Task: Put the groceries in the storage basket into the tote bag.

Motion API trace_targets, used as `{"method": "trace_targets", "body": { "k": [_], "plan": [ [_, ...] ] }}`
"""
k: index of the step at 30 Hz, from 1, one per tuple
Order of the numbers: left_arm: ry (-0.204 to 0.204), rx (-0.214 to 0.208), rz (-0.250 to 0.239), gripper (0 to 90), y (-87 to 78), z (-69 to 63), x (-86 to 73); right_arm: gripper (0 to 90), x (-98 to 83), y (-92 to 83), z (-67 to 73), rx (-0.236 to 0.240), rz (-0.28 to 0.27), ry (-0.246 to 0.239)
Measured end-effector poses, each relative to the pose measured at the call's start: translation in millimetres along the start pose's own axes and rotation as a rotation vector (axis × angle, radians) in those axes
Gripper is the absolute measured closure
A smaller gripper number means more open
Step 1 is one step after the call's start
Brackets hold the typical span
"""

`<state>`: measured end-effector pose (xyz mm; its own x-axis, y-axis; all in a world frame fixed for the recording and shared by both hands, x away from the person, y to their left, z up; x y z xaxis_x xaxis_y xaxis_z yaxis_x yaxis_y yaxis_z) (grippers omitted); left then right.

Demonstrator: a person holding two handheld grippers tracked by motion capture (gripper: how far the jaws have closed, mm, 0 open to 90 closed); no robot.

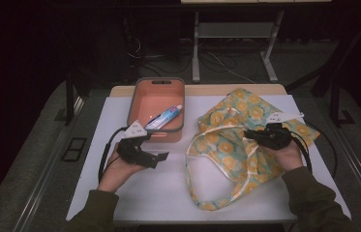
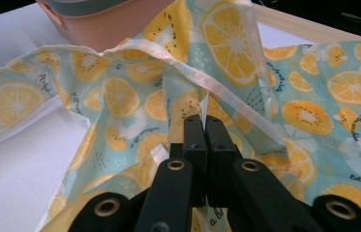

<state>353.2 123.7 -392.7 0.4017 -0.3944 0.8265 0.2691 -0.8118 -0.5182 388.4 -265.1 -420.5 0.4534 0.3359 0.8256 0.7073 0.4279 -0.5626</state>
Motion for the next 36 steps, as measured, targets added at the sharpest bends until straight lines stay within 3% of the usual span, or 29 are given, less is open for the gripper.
{"method": "trace_targets", "body": {
  "k": [10, 17, 25, 32, 36],
  "plan": [
    [-0.02, 0.06, 0.001, 10.0, 10.8, 53.8, 53.6, 88.8, -1.1, -0.2, -1.7, 0.003, -0.001, 0.009],
    [-0.051, 0.097, 0.042, 15.5, 29.7, 86.3, 69.7, 88.8, -2.2, -2.1, -2.0, 0.003, -0.006, 0.011],
    [-0.072, 0.161, 0.111, 28.0, 44.0, 118.7, 75.4, 88.8, -4.0, -2.1, 0.1, 0.008, -0.001, 0.004],
    [-0.078, 0.19, 0.195, 37.4, 56.7, 135.4, 68.4, 88.8, -5.3, -1.5, 0.9, 0.014, 0.004, 0.002],
    [-0.07, 0.215, 0.268, 38.3, 64.3, 141.3, 63.6, 88.8, -5.7, -1.1, 0.9, 0.016, 0.003, 0.002]
  ]
}}
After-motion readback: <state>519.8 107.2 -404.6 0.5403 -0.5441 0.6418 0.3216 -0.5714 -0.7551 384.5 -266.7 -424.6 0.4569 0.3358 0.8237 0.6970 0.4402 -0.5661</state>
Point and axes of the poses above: each handheld gripper's, and its own axes: y roughly forward along the jaws, x roughly out of its top, z roughly to its left, the point moved 4 cm from there along y, roughly forward along the jaws, and after that the axes turned 15 degrees about -x, right-handed, at the moved point
